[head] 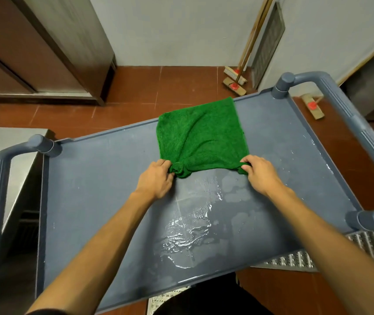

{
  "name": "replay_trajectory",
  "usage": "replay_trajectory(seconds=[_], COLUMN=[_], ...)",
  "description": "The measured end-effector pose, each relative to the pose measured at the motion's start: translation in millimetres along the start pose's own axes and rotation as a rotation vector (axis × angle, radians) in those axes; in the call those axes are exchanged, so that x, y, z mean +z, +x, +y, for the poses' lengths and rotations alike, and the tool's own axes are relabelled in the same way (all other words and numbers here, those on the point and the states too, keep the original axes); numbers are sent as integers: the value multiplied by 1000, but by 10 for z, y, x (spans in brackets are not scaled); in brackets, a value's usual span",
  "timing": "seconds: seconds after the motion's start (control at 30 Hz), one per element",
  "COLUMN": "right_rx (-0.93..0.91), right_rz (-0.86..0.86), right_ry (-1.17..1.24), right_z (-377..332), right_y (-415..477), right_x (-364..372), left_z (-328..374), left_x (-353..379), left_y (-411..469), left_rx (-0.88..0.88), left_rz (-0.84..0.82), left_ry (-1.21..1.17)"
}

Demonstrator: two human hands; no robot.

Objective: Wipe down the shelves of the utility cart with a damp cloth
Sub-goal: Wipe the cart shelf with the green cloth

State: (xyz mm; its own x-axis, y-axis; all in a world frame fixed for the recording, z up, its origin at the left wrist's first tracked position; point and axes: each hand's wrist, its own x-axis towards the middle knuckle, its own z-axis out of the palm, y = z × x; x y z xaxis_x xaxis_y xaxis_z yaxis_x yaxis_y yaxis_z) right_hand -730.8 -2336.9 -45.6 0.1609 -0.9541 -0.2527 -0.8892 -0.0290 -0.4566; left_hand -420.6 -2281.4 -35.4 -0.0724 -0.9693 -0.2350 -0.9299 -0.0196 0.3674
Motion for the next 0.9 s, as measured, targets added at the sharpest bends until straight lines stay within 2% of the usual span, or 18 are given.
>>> replay_trajectory(seconds=[0.9], right_rx=[23], right_rz=[2], right_ry=[16], right_z=[82], right_y=[-908], right_x=[264], left_z=[139], left_x=[263], left_y=[-868], left_rx=[-11], left_rz=[0], left_ry=[-22])
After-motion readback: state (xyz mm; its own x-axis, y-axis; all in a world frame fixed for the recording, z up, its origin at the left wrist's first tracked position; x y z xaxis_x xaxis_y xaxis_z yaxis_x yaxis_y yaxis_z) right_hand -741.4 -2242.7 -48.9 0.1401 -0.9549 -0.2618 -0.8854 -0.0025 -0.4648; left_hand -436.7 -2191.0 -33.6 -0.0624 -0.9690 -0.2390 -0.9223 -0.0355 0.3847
